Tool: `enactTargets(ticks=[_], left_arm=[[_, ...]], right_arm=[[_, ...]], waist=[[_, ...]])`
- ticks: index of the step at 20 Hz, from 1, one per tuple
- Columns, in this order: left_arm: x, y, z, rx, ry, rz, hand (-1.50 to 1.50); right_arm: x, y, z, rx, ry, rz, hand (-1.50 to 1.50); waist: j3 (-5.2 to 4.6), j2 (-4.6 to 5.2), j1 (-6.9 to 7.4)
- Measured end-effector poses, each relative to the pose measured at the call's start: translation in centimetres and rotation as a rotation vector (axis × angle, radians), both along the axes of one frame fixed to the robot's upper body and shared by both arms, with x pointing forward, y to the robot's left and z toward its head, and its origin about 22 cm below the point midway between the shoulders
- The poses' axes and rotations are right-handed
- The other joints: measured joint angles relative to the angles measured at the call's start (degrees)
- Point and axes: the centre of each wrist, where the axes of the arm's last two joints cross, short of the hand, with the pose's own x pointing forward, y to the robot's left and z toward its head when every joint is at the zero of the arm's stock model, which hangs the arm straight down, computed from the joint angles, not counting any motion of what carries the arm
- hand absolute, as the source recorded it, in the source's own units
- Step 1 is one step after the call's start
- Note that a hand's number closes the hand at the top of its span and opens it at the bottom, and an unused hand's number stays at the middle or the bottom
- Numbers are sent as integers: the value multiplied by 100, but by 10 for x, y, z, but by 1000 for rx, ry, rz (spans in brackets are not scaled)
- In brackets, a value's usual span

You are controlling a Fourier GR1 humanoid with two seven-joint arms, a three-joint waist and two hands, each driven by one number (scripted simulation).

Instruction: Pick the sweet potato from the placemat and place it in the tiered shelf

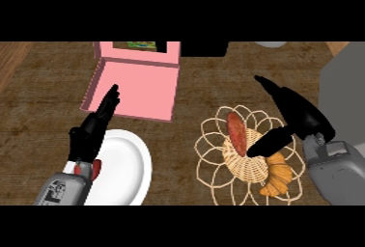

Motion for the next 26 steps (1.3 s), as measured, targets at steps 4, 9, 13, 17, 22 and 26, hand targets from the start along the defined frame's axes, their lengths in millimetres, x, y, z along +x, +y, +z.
enactTargets(ticks=[4,9,13,17,22,26], left_arm=[[7,4,0,4,1,2,0],[1,4,-5,4,0,6,0],[1,3,-4,3,-4,0,0],[1,5,-9,9,-7,-1,0],[6,5,-6,3,-8,6,0],[7,5,-9,8,-6,7,0]], right_arm=[[0,8,-10,-6,11,4,-150],[-2,17,-15,-12,22,-11,-150],[8,15,-18,-24,28,-17,-150],[6,20,-30,-41,43,-27,-150],[8,21,-33,-61,63,-20,-150],[6,23,-45,-84,71,-18,-150]], waist=[[1,3,-2],[1,1,0],[1,3,5],[0,2,0],[2,2,-2],[1,2,-3]])
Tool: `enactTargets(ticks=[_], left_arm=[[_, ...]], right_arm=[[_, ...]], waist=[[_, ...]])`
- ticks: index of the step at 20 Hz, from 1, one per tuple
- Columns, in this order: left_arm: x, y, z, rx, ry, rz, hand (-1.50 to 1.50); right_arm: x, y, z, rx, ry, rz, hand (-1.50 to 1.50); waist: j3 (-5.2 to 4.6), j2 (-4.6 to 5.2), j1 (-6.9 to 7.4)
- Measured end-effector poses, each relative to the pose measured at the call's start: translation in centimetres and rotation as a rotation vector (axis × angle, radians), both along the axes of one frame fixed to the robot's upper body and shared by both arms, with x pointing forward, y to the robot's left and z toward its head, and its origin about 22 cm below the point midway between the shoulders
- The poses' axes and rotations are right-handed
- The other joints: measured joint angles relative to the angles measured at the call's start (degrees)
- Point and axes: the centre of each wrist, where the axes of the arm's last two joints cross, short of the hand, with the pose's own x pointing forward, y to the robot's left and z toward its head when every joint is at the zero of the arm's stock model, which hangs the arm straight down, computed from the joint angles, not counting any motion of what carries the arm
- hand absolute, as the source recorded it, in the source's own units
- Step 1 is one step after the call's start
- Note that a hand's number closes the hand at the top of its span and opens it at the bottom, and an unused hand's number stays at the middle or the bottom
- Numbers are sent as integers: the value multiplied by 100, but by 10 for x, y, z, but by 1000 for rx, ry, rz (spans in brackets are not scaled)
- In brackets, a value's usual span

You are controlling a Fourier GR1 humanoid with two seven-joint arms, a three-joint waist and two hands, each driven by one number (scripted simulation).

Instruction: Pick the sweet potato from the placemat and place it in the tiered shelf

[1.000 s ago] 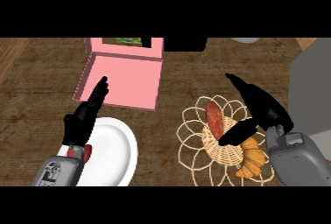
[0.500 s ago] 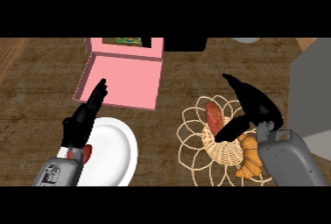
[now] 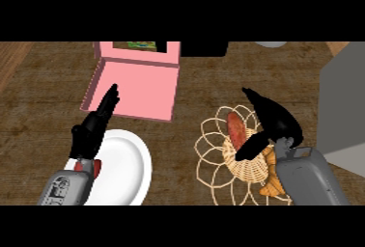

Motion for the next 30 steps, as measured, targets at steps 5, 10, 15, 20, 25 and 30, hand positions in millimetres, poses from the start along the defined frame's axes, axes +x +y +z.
enactTargets(ticks=[5,10,15,20,25,30], left_arm=[[-2,-3,-1,1,5,-2,0],[-6,-1,8,-3,-4,-8,0],[-6,-4,-2,-3,-2,-11,0],[-6,-2,0,-7,3,-9,0],[-8,-4,4,-4,1,-3,0],[-7,-1,1,1,4,2,0]], right_arm=[[5,-6,-15,-17,8,-7,-150],[4,3,-28,-29,17,-17,-150],[9,2,-39,-32,26,-19,-150],[10,-6,-52,-27,42,-9,-150],[14,7,-65,-29,56,5,-150],[8,5,-73,-53,84,39,150]], waist=[[0,0,4],[1,0,5],[0,1,6],[0,0,2],[0,1,8],[-1,-1,3]])
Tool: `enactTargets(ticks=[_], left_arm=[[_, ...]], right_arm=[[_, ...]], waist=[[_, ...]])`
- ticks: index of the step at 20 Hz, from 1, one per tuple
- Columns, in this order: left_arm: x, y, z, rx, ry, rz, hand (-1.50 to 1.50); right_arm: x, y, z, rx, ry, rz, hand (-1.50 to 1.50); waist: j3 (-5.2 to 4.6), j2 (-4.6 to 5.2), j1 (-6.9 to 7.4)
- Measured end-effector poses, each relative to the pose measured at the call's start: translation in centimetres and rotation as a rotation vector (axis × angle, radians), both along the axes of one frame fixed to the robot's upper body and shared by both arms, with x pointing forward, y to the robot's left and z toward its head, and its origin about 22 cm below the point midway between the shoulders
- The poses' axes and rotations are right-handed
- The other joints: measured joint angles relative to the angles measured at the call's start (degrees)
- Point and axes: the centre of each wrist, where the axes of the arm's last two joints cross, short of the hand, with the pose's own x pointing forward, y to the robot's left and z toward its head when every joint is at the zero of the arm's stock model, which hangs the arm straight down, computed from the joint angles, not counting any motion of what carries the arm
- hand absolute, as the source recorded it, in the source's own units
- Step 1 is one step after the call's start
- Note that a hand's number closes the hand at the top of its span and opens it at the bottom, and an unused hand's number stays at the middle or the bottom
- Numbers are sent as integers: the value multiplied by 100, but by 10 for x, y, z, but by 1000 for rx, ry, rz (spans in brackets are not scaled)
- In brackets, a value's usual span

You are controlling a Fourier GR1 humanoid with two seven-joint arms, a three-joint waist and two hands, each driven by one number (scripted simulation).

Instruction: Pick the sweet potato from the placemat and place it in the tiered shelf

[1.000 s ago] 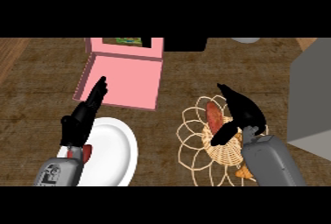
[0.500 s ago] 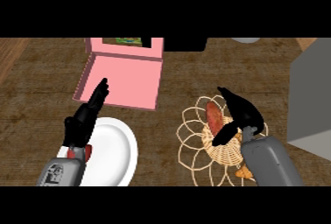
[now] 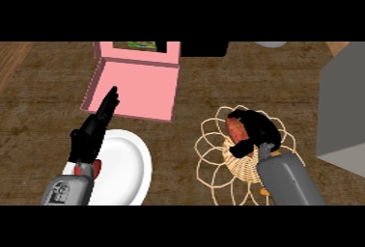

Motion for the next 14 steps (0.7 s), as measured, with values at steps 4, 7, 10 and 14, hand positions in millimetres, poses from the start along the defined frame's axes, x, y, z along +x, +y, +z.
enactTargets(ticks=[4,7,10,14], left_arm=[[-1,2,4,-8,-3,-8,0],[-3,2,6,-8,-3,-3,0],[-3,2,4,-10,-4,4,0],[-5,7,2,-10,9,24,0]], right_arm=[[-1,0,-4,-35,-32,45,150],[-5,0,-3,-48,-58,63,150],[-13,-12,-6,-50,-83,113,150],[-35,-51,-5,-44,-93,408,150]], waist=[[-8,-16,4],[-5,-13,1],[-3,-16,-20],[10,-81,-218]])
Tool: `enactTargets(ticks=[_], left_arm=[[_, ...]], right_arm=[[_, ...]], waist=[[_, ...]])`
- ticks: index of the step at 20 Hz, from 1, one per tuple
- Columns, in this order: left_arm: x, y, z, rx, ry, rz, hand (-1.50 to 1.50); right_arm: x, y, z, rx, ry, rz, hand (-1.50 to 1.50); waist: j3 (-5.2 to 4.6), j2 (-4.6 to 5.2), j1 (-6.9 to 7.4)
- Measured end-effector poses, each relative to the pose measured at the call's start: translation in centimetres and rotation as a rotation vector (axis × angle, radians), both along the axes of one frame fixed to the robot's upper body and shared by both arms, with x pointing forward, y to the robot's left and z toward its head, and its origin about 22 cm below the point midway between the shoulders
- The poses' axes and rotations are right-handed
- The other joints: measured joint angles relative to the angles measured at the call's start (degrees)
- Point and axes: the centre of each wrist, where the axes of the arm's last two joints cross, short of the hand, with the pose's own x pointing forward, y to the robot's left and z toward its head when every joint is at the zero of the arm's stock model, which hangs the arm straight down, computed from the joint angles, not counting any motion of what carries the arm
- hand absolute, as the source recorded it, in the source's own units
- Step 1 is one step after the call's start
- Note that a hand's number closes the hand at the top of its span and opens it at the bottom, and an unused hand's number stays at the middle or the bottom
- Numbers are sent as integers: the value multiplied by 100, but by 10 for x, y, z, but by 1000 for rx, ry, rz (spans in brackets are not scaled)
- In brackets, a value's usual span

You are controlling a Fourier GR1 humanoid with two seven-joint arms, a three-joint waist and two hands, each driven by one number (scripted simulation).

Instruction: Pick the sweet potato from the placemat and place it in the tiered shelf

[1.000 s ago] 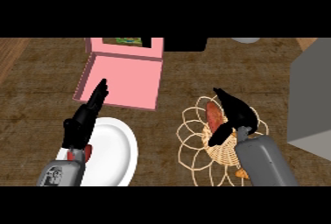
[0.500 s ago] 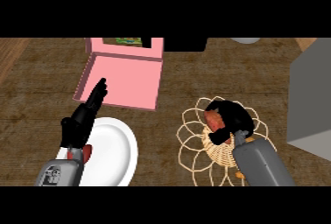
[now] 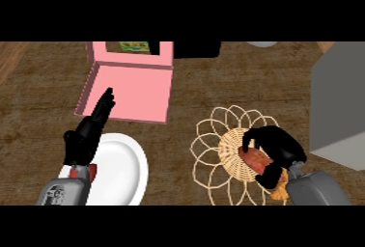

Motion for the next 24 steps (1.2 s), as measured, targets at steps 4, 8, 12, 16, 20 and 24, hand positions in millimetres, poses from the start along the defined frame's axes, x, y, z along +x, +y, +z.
enactTargets(ticks=[4,8,12,16,20,24], left_arm=[[-2,4,-2,0,10,24,0],[-5,12,-5,0,17,59,0],[-9,19,-8,3,19,89,0],[-13,24,-10,4,20,109,0],[-14,26,-9,9,16,111,0],[-16,25,-9,8,12,94,0]], right_arm=[[-19,-26,8,17,6,277,150],[-35,-65,21,112,8,468,150],[-51,-110,32,285,16,552,150],[-61,-156,56,381,-75,536,150],[-70,-201,85,434,-171,470,150],[-77,-245,121,449,-289,379,150]], waist=[[18,-71,-176],[30,-74,-348],[36,-58,-526],[30,-57,-589],[24,-40,-579],[20,-33,-500]])
